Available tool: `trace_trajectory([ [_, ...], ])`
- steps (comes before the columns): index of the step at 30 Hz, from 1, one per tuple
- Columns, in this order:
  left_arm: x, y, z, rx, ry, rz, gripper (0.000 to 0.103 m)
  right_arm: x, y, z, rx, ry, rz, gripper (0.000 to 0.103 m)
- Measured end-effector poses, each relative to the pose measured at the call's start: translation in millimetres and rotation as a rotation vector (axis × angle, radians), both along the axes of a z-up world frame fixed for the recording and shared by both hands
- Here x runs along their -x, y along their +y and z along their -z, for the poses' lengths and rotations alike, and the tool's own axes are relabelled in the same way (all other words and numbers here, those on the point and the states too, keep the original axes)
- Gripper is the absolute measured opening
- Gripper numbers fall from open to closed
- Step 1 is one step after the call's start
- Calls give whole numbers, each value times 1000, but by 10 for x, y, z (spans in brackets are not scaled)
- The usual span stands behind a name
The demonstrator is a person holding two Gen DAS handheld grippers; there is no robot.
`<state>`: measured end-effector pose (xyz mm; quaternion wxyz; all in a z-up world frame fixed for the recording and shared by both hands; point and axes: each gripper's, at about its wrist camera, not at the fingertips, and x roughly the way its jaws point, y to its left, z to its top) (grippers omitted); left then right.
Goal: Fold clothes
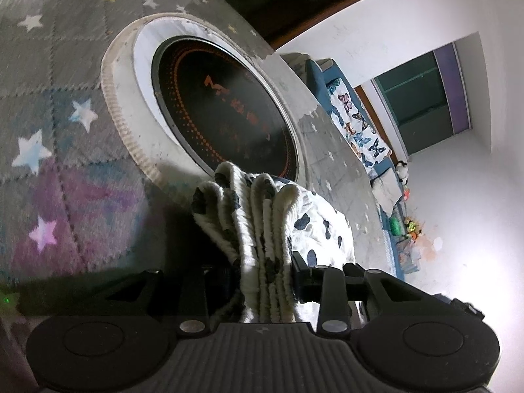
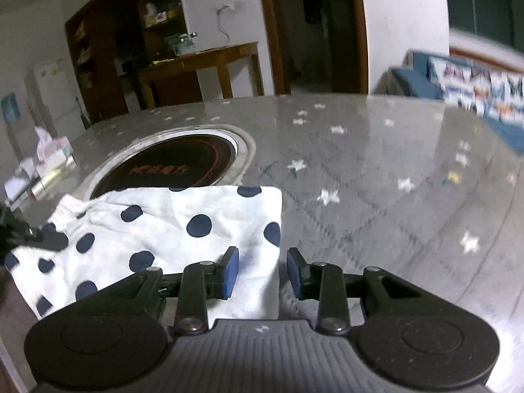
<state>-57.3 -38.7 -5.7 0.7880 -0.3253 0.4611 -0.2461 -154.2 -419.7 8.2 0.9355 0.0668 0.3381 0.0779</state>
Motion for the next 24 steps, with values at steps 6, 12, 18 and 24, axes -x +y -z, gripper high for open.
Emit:
trace_trajectory([
  [6, -5, -63, -92, -60, -39, 29, 34, 3, -44, 30, -80, 3, 0, 13],
  [12, -57, -221, -296, -100, -107, 75, 33, 157, -35, -158, -71, -64, 39, 4],
  [18, -198, -624, -452, -110, -166, 150, 32, 240, -264, -385, -21, -125, 112, 4],
  [24, -352, -1129, -502, -112, -194, 245, 32, 264, -602, -476, 25, -144, 208, 4],
])
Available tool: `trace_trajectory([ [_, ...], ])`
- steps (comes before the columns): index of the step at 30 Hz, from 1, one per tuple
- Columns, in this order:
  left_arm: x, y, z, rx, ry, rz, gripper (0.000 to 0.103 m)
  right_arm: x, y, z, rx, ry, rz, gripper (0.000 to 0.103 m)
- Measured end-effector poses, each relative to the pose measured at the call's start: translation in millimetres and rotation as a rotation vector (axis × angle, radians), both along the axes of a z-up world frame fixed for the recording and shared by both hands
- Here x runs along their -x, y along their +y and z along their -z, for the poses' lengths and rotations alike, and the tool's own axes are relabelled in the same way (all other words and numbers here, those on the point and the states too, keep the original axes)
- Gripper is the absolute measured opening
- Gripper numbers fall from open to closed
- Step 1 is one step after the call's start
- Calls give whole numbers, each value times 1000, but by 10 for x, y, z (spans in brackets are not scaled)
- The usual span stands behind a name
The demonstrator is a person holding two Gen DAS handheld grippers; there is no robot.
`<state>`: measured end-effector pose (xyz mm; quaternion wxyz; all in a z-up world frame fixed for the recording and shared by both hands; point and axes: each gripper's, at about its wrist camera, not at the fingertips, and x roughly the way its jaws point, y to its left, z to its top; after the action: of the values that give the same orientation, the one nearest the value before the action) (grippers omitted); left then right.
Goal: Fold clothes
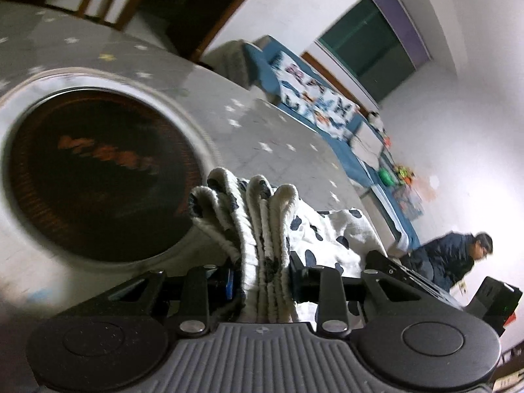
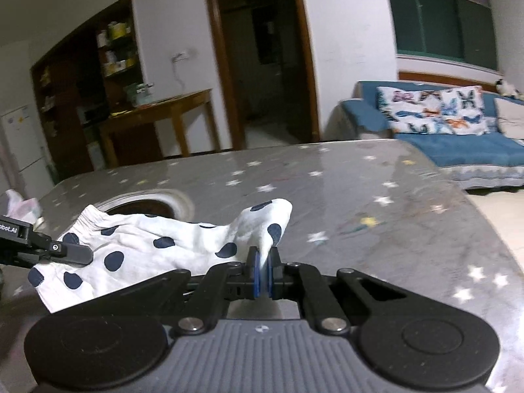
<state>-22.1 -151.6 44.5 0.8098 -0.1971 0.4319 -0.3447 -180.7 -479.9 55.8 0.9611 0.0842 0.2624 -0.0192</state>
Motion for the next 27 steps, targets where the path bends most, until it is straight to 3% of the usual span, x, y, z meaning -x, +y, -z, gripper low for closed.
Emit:
trace_trajectory([
  [9, -186, -592, 86, -27, 8, 86, 32, -67, -386, 56, 41, 21, 104, 4],
  [16, -229, -762, 224, -72, 10, 116, 33, -127, -533, 218, 48, 64, 138, 4],
  [23, -212, -727, 214, -113, -11, 102, 46, -159, -620, 323, 59, 93, 158, 13],
  [27, -173, -657, 157, -118, -44, 97, 53, -17, -569, 224, 52, 74, 151, 13],
])
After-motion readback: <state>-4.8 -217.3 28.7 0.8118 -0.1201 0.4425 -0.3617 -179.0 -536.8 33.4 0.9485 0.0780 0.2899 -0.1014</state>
